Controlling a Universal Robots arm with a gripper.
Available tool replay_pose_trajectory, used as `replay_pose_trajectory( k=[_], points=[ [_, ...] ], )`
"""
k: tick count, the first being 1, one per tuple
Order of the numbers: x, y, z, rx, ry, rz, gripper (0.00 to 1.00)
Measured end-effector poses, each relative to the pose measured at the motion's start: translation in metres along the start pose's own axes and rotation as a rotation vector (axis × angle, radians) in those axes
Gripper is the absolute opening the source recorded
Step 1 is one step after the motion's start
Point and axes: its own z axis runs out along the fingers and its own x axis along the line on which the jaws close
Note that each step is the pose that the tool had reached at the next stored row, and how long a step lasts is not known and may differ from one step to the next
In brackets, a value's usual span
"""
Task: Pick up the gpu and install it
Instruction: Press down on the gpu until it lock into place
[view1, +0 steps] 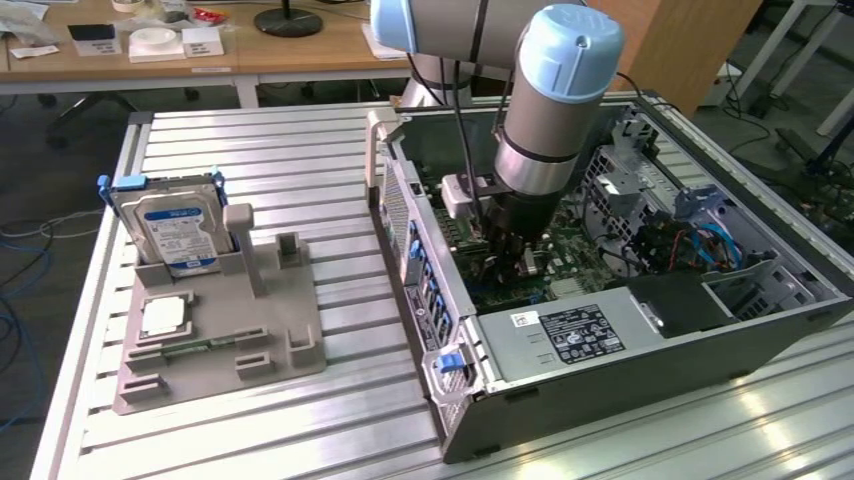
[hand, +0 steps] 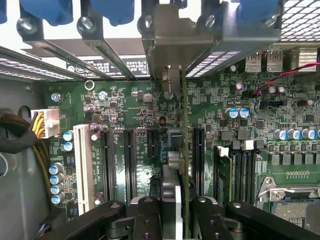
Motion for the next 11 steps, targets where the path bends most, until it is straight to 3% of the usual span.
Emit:
replay_pose_trajectory(
  k=[7, 10, 11],
  points=[
    [-0.0001, 0.0, 0.0001, 0.0004, -0.0007, 0.0, 0.28],
    [-0.0004, -0.0001, -0.001, 0.0027, -0.0048, 0.0, 0.28],
    [-0.0002, -0.0002, -0.0064, 0.0033, -0.002, 0.0, 0.29]
  ],
)
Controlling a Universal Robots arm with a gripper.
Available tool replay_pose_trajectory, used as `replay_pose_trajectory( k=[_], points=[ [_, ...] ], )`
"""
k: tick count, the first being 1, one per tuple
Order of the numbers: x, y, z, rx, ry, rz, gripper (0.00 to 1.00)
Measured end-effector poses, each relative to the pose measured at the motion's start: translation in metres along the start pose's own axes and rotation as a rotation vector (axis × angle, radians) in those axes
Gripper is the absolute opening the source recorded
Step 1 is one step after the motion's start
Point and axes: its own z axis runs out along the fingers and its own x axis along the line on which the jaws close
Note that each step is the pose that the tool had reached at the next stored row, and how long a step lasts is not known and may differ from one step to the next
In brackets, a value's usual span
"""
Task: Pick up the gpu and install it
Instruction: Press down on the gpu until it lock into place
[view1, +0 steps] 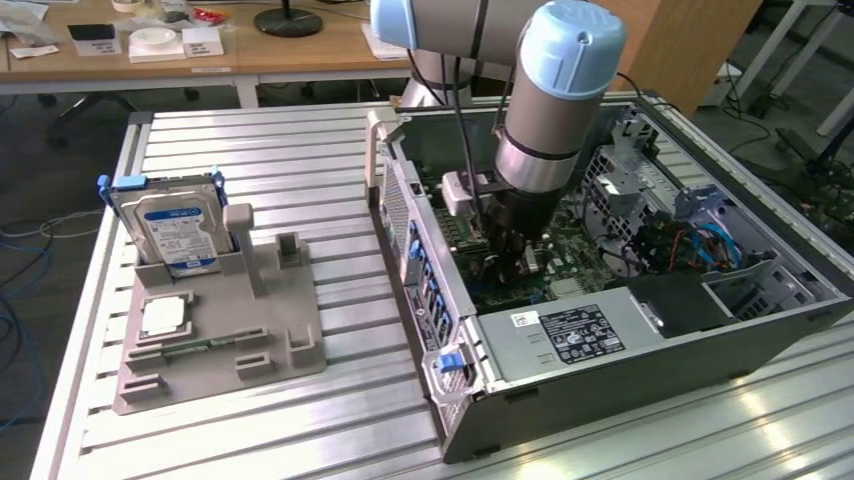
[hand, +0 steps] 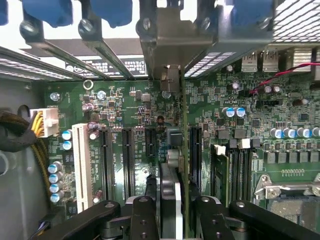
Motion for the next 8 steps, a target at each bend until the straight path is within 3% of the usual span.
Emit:
replay_pose_trajectory(
  k=[1, 2, 8],
  points=[
    [0.0, -0.0001, -0.0021, 0.001, -0.0004, 0.0, 0.29],
    [0.0, -0.0001, -0.0049, 0.0021, -0.0003, 0.0, 0.35],
    [-0.001, -0.0007, -0.0226, 0.0091, -0.0004, 0.0, 0.35]
  ],
)
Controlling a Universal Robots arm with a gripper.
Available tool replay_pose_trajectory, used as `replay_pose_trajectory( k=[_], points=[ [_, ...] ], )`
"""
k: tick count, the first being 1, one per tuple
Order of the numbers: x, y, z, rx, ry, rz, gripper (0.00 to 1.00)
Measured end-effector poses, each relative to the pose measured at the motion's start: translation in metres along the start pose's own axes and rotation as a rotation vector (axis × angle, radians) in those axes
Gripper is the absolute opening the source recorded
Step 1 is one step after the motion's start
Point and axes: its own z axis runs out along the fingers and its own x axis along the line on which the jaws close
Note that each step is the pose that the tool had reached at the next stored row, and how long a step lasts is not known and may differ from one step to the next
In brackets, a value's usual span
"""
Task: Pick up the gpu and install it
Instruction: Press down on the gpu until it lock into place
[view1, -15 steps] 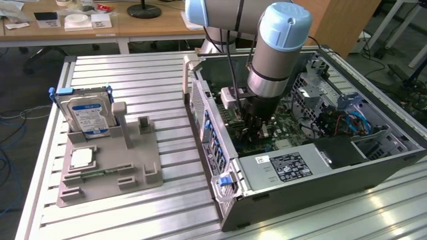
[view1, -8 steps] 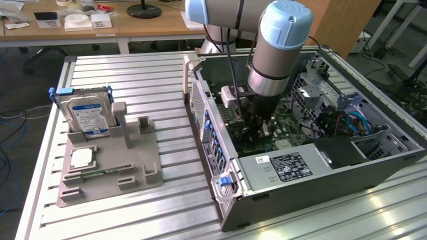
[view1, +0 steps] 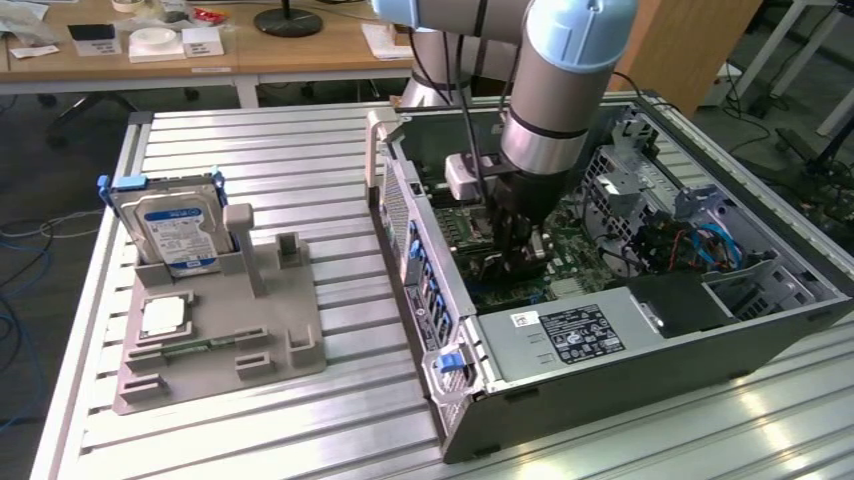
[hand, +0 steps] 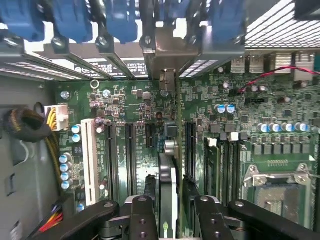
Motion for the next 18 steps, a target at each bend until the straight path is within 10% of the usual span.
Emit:
replay_pose_trajectory(
  k=[18],
  points=[
    [-0.001, -0.0015, -0.0364, 0.0149, -0.0002, 0.0, 0.34]
  ],
)
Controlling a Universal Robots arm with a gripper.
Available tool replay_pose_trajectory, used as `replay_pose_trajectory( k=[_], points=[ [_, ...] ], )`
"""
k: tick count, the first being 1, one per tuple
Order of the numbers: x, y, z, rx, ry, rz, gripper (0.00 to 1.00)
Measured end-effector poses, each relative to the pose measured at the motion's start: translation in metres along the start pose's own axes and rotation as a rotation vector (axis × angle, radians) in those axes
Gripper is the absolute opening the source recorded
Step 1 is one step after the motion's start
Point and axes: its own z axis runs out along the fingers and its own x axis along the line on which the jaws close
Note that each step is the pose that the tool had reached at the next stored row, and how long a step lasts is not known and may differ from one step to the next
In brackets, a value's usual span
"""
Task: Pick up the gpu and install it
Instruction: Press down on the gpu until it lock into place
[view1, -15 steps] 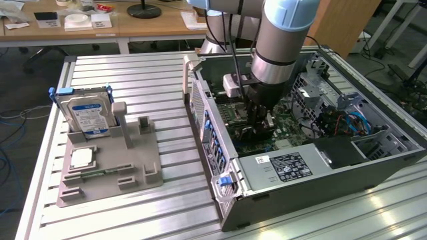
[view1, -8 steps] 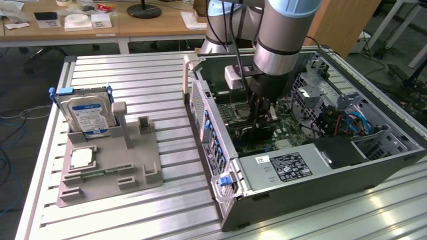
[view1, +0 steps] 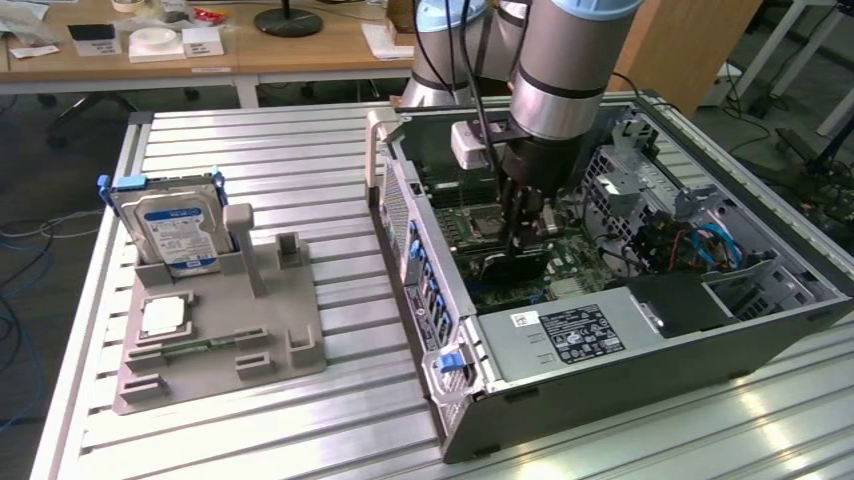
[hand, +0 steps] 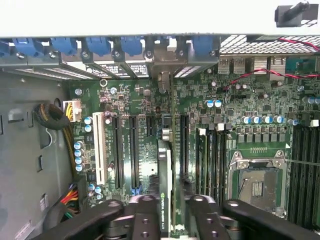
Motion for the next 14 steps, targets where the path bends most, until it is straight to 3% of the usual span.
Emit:
replay_pose_trajectory(
  k=[3, 5, 14],
  points=[
    [0.0, 0.0, -0.0001, -0.0001, 0.0001, 0.0, 0.16],
    [0.0, 0.0, -0.0001, -0.0001, 0.0, 0.0, 0.1],
    [0.0, 0.0, -0.0001, -0.0001, -0.0003, 0.0, 0.11]
  ],
)
